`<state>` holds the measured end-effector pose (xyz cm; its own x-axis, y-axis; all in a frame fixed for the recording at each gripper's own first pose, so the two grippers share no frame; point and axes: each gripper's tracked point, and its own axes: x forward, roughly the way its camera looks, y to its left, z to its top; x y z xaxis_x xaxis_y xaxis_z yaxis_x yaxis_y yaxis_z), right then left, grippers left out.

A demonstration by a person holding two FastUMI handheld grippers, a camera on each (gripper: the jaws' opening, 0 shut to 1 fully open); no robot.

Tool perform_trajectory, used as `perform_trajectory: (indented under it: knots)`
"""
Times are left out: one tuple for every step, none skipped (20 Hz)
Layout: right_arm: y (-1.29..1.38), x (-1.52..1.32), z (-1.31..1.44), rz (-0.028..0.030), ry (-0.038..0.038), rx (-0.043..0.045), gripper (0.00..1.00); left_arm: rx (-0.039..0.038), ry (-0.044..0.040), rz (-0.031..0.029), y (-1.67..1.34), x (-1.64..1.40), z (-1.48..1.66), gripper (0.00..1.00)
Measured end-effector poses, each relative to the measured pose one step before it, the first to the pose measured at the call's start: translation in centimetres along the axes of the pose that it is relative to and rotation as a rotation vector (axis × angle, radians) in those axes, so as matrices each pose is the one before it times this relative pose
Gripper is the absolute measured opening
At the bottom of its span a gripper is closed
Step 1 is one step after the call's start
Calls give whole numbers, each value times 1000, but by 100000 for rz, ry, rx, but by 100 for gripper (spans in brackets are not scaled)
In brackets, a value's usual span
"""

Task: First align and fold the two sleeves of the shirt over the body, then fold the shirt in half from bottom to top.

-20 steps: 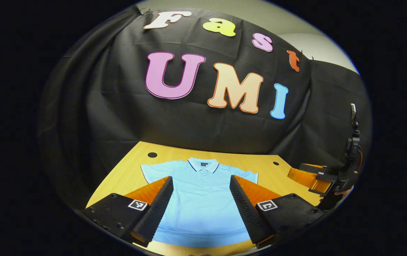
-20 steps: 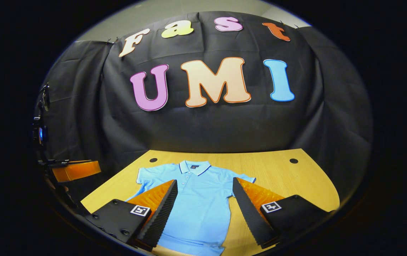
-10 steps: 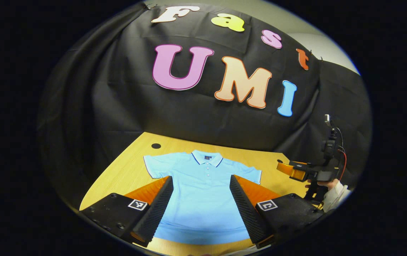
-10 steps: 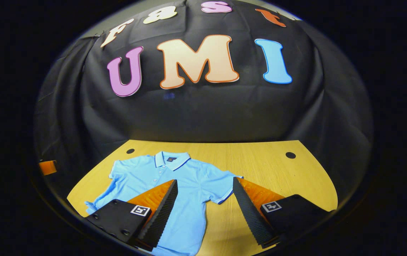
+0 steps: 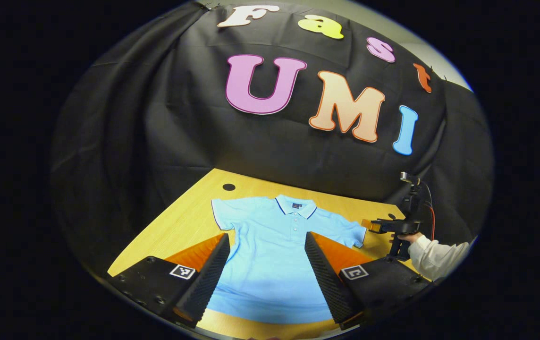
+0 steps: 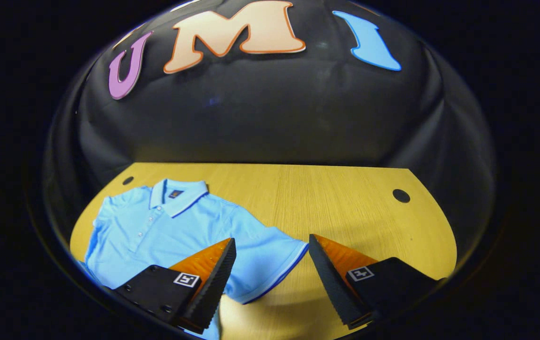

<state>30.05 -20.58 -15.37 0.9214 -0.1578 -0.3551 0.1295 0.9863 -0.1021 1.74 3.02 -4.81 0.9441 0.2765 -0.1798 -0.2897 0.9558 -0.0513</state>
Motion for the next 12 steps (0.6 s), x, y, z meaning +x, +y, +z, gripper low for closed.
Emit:
perform_trajectory:
  knots:
    - [-61,838,-491,33,2163,653,93,269,686,309,-23,156,-81,95]
    - [-201,884,-625,-352,2248,1345,98,478,1022,387,-34,183,-201,96]
    - [-86,608,-504,351,1818,1548,98,654,1018,364,-25,117,-341,95]
    - [-236,505,-484,-491,1403,736,98,857,830,471,-89,143,-166,95]
    - [-223,386,-410,-156,1278,232,98,1083,703,606,-178,210,-288,96]
    - [295,182,-328,1189,585,-225,93,1078,239,699,-229,149,-70,96]
    - [202,149,-161,1069,340,-1304,98,722,-124,51,-178,66,-3,95]
    - [114,184,-476,721,620,-2018,98,215,-2,-662,-326,123,55,95]
    - [235,-56,-524,1179,1795,-1529,98,62,478,-832,-271,97,-117,96]
    - [148,82,377,550,-1564,-403,97,306,620,-618,-238,17,-106,96]
    - [291,95,-125,1048,58,733,93,474,491,-376,-163,155,-211,96]
    - [305,87,144,382,-690,-185,89,406,584,-275,-112,95,-157,96]
